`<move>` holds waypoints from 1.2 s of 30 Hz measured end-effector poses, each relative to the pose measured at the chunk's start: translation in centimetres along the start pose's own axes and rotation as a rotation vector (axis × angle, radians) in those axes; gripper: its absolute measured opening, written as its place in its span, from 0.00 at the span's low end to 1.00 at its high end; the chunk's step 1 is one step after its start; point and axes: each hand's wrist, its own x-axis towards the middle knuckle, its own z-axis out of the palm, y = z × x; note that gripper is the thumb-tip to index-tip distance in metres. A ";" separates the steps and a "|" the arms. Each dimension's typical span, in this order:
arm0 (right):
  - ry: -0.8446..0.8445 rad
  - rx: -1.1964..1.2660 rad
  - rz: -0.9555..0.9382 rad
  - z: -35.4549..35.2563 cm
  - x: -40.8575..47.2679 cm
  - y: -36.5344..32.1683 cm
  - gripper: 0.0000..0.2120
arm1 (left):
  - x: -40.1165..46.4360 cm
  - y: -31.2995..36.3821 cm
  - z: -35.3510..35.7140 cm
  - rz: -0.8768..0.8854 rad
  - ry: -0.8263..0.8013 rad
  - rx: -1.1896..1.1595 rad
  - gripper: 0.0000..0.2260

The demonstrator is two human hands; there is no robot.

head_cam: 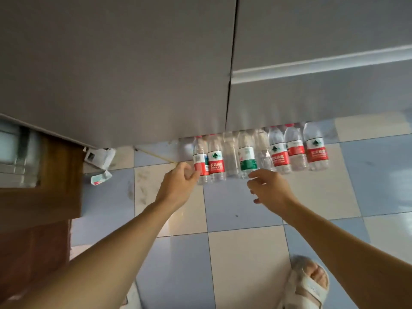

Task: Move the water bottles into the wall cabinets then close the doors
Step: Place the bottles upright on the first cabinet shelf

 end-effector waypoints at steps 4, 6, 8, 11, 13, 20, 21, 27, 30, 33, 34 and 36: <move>-0.001 -0.028 -0.080 4.7 6.3 3.9 0.17 | 5.5 -5.8 5.2 -0.029 0.002 -0.064 0.24; -0.005 -0.088 -0.115 6.8 9.0 5.6 0.18 | 8.1 -8.1 7.2 -0.052 0.037 -0.095 0.27; 0.007 -0.179 -0.142 8.2 11.3 6.7 0.20 | 10.7 -9.3 9.0 -0.078 0.076 -0.148 0.28; 0.033 -0.238 -0.236 10.3 14.0 7.1 0.22 | 14.2 -9.9 11.1 -0.072 0.125 -0.219 0.31; 0.034 -0.301 -0.354 11.2 15.6 6.8 0.23 | 15.9 -9.9 12.4 -0.045 0.148 -0.230 0.33; -0.077 -0.373 -0.353 13.8 17.9 6.8 0.36 | 17.1 -10.8 14.7 -0.008 0.119 -0.287 0.34; -0.076 -0.368 -0.338 14.3 17.7 7.2 0.37 | 17.0 -11.0 14.6 -0.013 0.104 -0.297 0.34; -0.031 -0.317 -0.284 16.8 14.5 9.2 0.39 | 14.6 -12.1 14.1 -0.074 0.009 -0.267 0.35; -0.019 -0.266 -0.293 17.5 12.2 10.3 0.35 | 12.3 -13.6 14.5 -0.106 -0.051 -0.241 0.36; -0.018 -0.228 -0.270 17.6 11.0 10.9 0.25 | 10.7 -15.4 14.4 -0.136 -0.080 -0.232 0.36; -0.005 -0.219 -0.258 17.4 11.0 10.8 0.23 | 10.7 -15.9 14.1 -0.154 -0.062 -0.247 0.37; 0.031 -0.220 -0.225 16.8 12.0 10.3 0.24 | 11.2 -16.2 13.4 -0.173 -0.026 -0.274 0.38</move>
